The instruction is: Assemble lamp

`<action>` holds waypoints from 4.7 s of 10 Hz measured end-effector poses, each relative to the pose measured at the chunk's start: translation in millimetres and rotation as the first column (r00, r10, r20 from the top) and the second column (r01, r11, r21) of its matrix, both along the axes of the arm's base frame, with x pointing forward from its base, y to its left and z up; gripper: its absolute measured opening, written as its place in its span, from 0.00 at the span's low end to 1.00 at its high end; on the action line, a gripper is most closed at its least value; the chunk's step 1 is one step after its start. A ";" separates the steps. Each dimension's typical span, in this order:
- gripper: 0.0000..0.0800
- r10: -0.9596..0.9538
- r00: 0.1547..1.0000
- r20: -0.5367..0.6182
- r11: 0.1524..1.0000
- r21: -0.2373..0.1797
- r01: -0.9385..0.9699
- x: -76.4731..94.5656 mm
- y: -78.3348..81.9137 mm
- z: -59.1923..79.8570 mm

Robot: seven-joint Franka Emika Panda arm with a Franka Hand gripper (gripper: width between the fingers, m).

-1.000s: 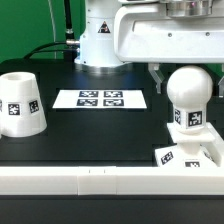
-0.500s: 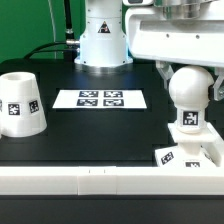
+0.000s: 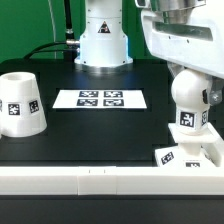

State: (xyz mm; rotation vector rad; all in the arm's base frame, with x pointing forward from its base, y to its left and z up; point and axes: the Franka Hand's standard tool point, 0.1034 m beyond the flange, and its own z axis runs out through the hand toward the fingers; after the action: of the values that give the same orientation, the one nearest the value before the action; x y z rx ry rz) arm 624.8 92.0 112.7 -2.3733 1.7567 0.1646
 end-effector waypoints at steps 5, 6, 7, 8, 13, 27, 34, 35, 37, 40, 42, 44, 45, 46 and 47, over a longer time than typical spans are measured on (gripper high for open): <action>0.87 0.386 0.922 0.038 0.922 -0.030 -0.385 -5.5 2.3 -1.0; 0.87 0.446 0.894 0.050 0.895 -0.034 -0.444 -5.6 2.3 -1.0; 0.87 0.510 0.858 0.063 0.860 -0.040 -0.508 -5.7 2.2 -1.1; 0.87 0.600 0.797 0.074 0.800 -0.054 -0.597 -6.2 1.9 -1.0; 0.87 0.947 0.310 0.088 0.321 -0.177 -0.930 -3.6 2.2 1.9; 0.87 0.720 -0.694 -0.004 -0.671 -0.261 -0.694 2.5 -8.9 3.7; 0.87 0.218 -0.972 -0.084 -0.961 -0.193 -0.199 10.4 -2.4 4.5; 0.87 0.150 -0.985 -0.083 -0.974 -0.183 -0.133 10.1 -1.5 3.0; 0.87 -0.001 -0.997 -0.075 -0.986 -0.165 0.013 9.4 -3.7 -0.2; 0.71 -0.035 -0.997 -0.070 -0.986 -0.162 0.046 9.2 -7.6 -0.9; 0.72 -0.034 -0.997 -0.070 -0.986 -0.162 0.045 9.3 -8.1 -1.0; 0.72 -0.033 -0.997 -0.070 -0.986 -0.162 0.044 9.4 -8.5 -1.0; 0.72 0.000 -0.997 -0.071 -0.986 -0.164 0.011 9.3 -9.0 -1.0; 0.72 0.043 -0.997 -0.069 -0.985 -0.168 -0.031 9.0 -11.6 -1.0; 0.72 0.159 -0.985 -0.068 -0.973 -0.177 -0.145 8.5 -13.8 -1.1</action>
Offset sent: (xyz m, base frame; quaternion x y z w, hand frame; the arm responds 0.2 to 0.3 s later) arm 0.0000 0.0000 0.0000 0.0000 0.0000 -0.1938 0.9810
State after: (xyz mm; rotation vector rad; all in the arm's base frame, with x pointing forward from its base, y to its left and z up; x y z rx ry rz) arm 633.3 78.2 111.6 -2.1034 -2.4124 0.0085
